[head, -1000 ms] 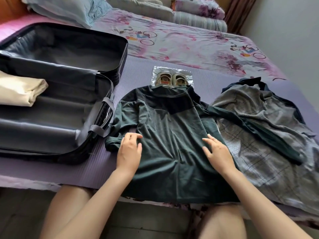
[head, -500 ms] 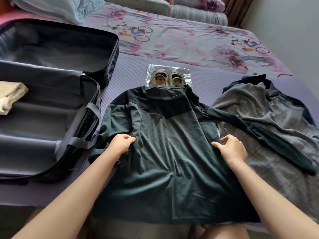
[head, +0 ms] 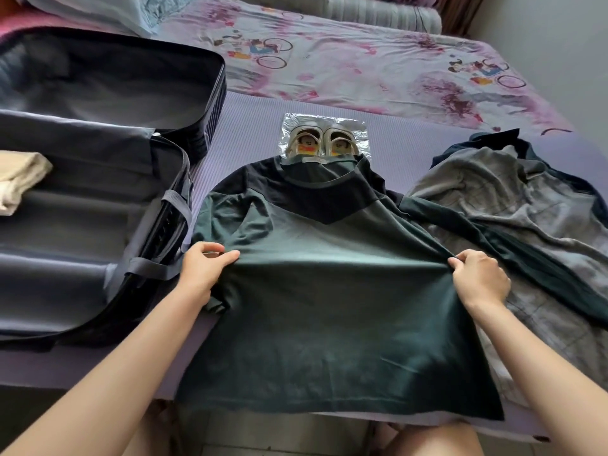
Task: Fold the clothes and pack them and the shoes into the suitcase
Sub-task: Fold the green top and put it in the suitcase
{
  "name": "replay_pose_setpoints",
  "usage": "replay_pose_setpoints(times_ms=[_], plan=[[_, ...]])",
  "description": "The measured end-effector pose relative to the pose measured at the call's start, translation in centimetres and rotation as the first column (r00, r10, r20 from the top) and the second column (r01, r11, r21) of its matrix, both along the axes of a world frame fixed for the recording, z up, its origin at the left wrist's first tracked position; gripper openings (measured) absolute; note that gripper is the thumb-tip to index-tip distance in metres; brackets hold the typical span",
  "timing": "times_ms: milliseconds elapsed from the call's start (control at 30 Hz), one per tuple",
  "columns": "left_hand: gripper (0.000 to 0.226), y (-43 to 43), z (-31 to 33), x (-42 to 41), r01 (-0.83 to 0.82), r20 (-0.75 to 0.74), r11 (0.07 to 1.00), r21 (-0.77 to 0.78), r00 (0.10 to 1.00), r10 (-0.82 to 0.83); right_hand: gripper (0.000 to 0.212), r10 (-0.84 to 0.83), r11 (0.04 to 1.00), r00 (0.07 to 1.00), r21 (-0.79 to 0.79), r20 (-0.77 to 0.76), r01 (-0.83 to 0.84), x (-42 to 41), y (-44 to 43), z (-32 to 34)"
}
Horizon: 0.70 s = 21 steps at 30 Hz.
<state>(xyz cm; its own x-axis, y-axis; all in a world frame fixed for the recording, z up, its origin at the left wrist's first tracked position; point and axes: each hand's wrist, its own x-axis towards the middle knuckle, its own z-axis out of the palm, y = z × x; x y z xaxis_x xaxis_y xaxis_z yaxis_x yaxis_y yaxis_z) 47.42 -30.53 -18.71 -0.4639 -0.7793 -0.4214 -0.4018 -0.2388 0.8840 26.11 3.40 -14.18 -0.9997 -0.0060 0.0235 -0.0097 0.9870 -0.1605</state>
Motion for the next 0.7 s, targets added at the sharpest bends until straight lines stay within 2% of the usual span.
replay_pose_setpoints(times_ms=[100,200,300,367,467,567,700], plan=[[0.029,-0.1,-0.2,0.6,0.006,0.066,0.988,-0.155,0.998,0.004,0.024,-0.005,0.999,1.0,0.041,0.006,0.005,-0.2,0.2,-0.3],[0.036,0.5,-0.2,0.5,0.088,0.138,0.959,-0.269,0.989,-0.052,0.025,0.015,0.999,1.0,0.051,0.011,-0.016,-0.1,-0.3,-0.8],[0.041,0.9,0.0,-0.4,0.166,0.183,0.948,-0.27,0.976,-0.119,0.034,0.111,0.993,0.993,0.053,-0.043,-0.108,-0.2,-1.6,-1.1],[0.038,0.5,-0.1,-1.3,0.162,0.201,0.95,-0.267,0.973,-0.11,0.041,0.165,0.985,0.982,0.071,-0.091,-0.159,-0.5,-2.8,-1.2],[0.03,-0.1,0.2,-2.7,0.129,0.198,0.951,-0.28,0.977,-0.075,0.049,0.17,0.98,0.984,0.108,-0.045,-0.164,-1.4,-4.6,-1.4],[0.021,0.0,0.9,-3.1,0.144,0.199,0.914,-0.378,0.977,-0.072,0.039,0.166,0.977,0.986,0.133,-0.003,-0.164,-2.2,-5.6,-1.8],[0.018,-1.0,0.8,-2.0,0.051,0.078,0.85,-0.524,0.997,-0.012,0.023,0.158,0.983,0.979,0.117,-0.126,-0.143,-3.1,-4.9,-2.2]])
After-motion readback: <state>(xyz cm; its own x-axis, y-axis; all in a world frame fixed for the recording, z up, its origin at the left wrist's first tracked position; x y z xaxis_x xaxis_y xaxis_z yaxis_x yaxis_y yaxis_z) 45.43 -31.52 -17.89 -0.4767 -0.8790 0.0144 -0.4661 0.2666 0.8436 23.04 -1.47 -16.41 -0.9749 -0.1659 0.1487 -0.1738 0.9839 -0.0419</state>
